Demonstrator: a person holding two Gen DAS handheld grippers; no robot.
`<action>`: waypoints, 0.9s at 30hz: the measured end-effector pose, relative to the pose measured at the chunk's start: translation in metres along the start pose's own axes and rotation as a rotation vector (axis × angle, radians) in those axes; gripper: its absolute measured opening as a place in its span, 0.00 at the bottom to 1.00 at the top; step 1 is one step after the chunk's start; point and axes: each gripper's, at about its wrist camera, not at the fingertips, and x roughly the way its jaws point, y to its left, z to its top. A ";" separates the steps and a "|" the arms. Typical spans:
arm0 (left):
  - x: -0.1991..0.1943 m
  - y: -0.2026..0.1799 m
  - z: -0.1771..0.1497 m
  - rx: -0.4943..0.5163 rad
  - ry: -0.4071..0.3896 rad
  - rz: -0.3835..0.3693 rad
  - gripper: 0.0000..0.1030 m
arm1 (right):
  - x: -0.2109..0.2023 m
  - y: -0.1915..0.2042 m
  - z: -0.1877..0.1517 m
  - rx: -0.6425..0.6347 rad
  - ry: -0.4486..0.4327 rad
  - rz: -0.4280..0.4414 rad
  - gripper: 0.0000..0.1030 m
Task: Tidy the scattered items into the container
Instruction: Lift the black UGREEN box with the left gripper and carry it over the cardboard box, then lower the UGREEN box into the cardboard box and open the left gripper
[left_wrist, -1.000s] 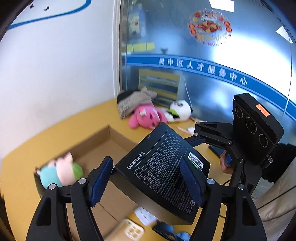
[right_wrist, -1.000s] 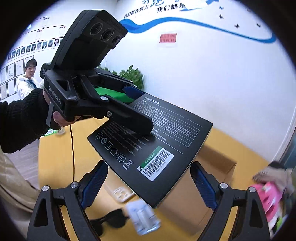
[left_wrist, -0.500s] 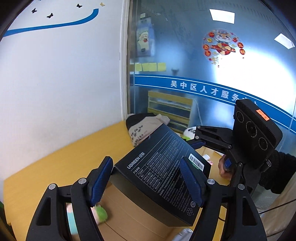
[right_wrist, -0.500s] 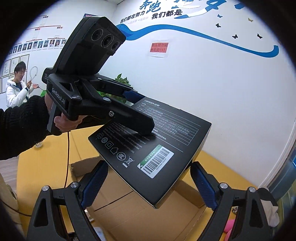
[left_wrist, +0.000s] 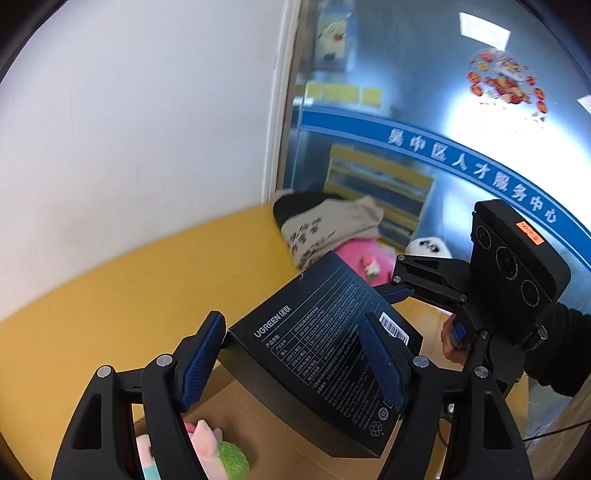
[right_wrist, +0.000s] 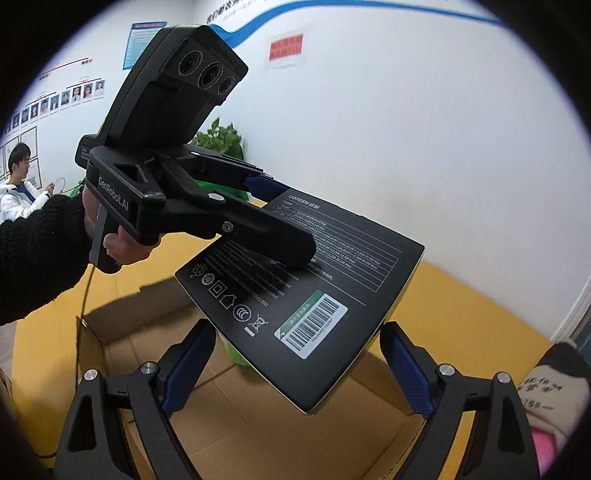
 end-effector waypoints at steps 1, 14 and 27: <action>0.011 0.006 -0.006 -0.011 0.018 -0.002 0.76 | 0.011 -0.005 -0.007 0.012 0.019 0.009 0.88; 0.110 0.036 -0.070 -0.111 0.246 0.022 0.76 | 0.112 -0.032 -0.062 0.151 0.342 0.106 0.88; 0.163 0.052 -0.091 -0.232 0.397 0.156 0.70 | 0.158 -0.043 -0.082 0.256 0.563 0.085 0.81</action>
